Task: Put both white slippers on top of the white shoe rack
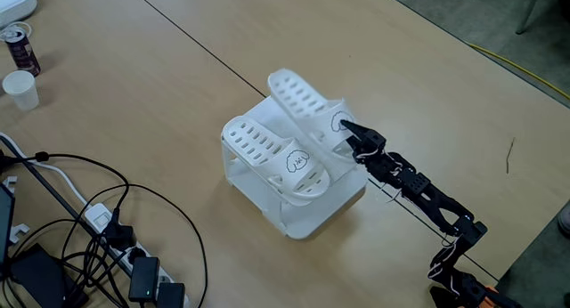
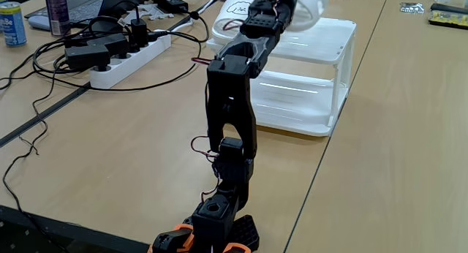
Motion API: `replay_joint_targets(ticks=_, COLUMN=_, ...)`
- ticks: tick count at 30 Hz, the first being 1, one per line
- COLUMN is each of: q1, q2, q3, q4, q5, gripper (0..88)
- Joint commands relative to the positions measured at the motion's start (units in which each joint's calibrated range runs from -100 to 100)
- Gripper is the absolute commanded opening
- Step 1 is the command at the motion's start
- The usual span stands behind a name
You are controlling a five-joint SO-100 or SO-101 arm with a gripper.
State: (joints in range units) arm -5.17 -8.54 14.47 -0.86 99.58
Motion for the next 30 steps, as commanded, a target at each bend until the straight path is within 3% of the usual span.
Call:
replay_joint_targets(ticks=1, q1=0.32, q2=-1.01, q3=0.01, q4=0.08, q5=0.42, gripper=0.8)
replay_joint_targets(ticks=30, q1=2.04, q2=2.86, q3=2.09, q4=-0.44, q5=0.42, gripper=0.8)
